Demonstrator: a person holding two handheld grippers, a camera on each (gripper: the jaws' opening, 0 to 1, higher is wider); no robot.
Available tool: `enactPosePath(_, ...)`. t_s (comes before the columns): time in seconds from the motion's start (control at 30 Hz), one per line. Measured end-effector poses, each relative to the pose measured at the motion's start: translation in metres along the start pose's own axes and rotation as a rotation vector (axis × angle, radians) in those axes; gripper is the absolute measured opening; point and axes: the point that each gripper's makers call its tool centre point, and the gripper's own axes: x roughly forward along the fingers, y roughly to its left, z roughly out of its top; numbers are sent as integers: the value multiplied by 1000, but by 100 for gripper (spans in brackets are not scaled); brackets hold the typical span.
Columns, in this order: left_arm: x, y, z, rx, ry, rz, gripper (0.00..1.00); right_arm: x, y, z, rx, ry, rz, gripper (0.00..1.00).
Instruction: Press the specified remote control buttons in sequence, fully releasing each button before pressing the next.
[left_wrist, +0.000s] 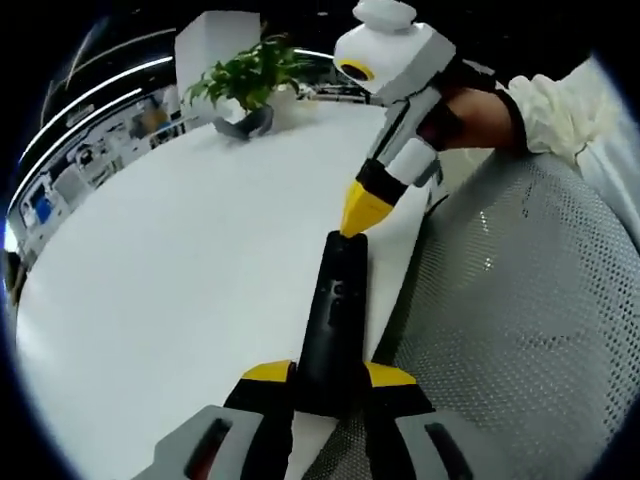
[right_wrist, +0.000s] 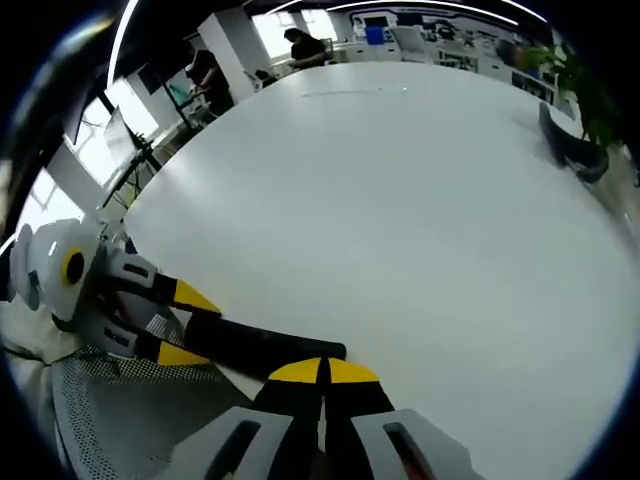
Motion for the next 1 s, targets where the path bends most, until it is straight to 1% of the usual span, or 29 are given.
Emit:
enactPosePath(0.1, 1, 0, -1, 60, -1, 6, 25, 0, 0, 0, -8, 0, -2, 0)
enactPosePath(0.13, 1, 0, -1, 116, 0, 13, 25, 0, 0, 0, -7, 2, 0, 0)
enactPosePath(0.2, 2, -1, -2, 137, 5, 17, 25, 0, 0, -1, 1, 2, 3, 0)
enactPosePath(0.27, 4, 0, -1, 117, 0, 17, 25, 0, -1, 0, 7, 2, 5, 0)
enactPosePath(0.37, 3, 0, 0, 125, -4, 14, 25, 0, 0, 0, 0, 3, 3, 0)
enactPosePath(0.43, 3, 0, 0, 127, -10, 12, 25, 0, 0, -1, -22, 4, -4, 0)
enactPosePath(0.57, 3, 1, 0, 126, -12, 12, 25, 1, 1, -2, -113, 8, -30, 0)
enactPosePath(0.67, 3, 1, 0, 122, -17, 10, 25, 1, 1, -2, -123, 9, -34, 0)
enactPosePath(0.77, 4, 0, 1, 128, -24, 9, 25, 0, -1, -1, -88, 7, -24, 0)
enactPosePath(0.93, 3, 0, 1, 137, -23, 7, 25, -1, -1, 0, 40, -13, 24, 0)
enactPosePath(1.0, 3, 0, 1, 138, -23, 5, 25, -1, -2, 0, 67, -6, 30, 0)
